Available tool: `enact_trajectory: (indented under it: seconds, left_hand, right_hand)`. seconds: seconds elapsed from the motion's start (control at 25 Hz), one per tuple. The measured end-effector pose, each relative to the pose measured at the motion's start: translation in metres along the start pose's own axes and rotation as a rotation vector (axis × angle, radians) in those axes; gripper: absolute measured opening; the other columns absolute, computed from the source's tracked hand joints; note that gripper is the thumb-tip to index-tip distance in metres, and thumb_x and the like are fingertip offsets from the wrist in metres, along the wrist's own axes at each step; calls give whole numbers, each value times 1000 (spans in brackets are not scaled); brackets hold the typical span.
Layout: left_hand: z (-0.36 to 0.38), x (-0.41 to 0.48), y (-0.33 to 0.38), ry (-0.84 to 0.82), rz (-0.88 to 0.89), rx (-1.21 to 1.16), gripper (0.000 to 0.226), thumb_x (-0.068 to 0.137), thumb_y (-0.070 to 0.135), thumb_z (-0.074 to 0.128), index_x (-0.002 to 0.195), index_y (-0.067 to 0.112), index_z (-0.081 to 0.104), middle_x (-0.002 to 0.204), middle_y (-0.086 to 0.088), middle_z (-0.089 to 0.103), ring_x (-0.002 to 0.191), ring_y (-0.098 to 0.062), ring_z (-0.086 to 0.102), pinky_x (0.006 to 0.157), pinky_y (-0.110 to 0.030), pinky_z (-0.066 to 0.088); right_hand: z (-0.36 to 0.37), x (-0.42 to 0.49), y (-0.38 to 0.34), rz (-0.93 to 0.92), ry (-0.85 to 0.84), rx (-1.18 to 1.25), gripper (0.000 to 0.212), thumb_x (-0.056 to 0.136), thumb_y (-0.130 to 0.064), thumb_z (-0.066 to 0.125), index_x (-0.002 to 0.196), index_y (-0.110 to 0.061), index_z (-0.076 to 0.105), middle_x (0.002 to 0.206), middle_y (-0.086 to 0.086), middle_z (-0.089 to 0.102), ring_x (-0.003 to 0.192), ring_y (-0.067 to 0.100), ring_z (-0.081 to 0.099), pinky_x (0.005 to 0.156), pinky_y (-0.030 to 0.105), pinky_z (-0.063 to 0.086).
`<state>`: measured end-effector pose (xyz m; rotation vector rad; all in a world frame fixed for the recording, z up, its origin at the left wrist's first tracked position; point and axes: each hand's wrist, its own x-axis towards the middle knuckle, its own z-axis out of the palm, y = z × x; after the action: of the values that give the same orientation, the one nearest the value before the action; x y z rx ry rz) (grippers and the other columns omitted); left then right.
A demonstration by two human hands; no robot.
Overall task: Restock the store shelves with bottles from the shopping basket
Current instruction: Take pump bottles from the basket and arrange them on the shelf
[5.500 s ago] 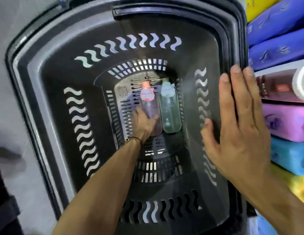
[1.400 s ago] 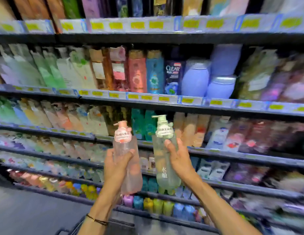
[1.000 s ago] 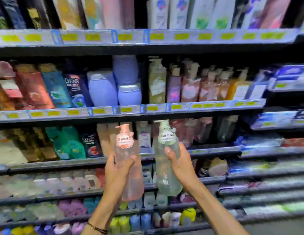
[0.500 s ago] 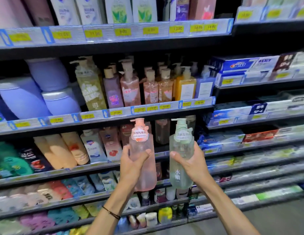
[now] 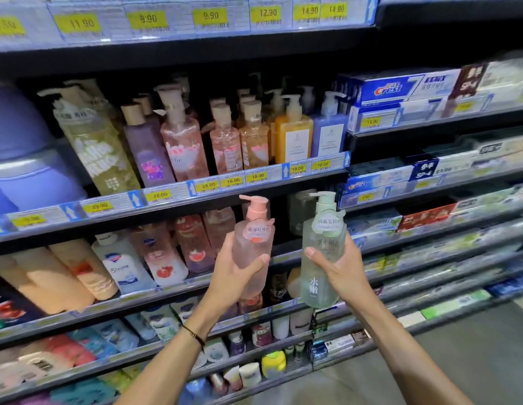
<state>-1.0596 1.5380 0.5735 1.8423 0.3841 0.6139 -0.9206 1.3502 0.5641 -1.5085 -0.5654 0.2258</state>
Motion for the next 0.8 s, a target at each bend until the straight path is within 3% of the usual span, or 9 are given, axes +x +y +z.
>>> enact_trajectory:
  seconds: [0.08,0.16,0.28,0.4,0.6,0.68,0.72,0.8]
  left_hand:
    - [5,11,-5,-42,31,33,53,88,21,80,131,24,50,125,15,66,120,-7,61,101,-21,46]
    - [11,30,-15,-53,29,87,65,86,31,82,139,27,45,131,7,62,126,-18,58,109,-37,45]
    - [23,50,-20,-49,-12,103,77,84,39,83,146,32,38,140,1,56,133,-25,52,113,-54,41]
    - [35,65,-29,-42,15,99,60,87,20,81,136,29,47,133,4,61,127,-19,59,111,-51,45]
    - [49,79,-54,31,-40,142,55,83,31,83,128,35,51,129,3,61,123,-13,59,107,-42,47]
    - [52,80,-60,65,-95,160,43,85,29,82,116,28,52,112,6,62,101,-6,61,91,-31,48]
    - [52,81,-62,86,-132,183,38,86,31,81,107,24,50,100,8,57,85,-6,55,80,-28,46]
    - [50,85,-66,125,-216,243,40,88,38,77,97,19,44,89,7,45,76,-12,42,71,-29,40]
  right_hand:
    - [-7,5,6,-16,-5,4,48,80,-13,83,121,-23,58,106,-8,75,99,10,72,83,22,56]
    - [-15,11,14,-10,-31,28,50,80,-14,83,122,-24,57,108,-12,74,100,7,71,81,18,55]
    - [-29,22,22,-17,-56,50,56,78,-18,82,127,-21,54,114,-10,73,107,9,69,88,20,54]
    - [-37,33,24,-17,-89,63,60,78,-20,82,129,-24,52,119,-11,70,113,9,66,95,24,52]
    - [-45,51,26,-2,-116,78,69,74,-28,82,135,-25,48,123,-11,66,116,2,63,93,13,50]
    - [-47,55,28,4,-127,96,71,74,-28,82,137,-23,47,125,-8,66,117,5,63,92,15,52]
    - [-47,56,29,9,-136,116,71,75,-26,82,137,-22,47,126,-6,66,117,7,64,91,17,53]
    - [-45,57,31,24,-159,160,70,76,-22,82,136,-19,47,126,-2,66,116,10,65,89,21,55]
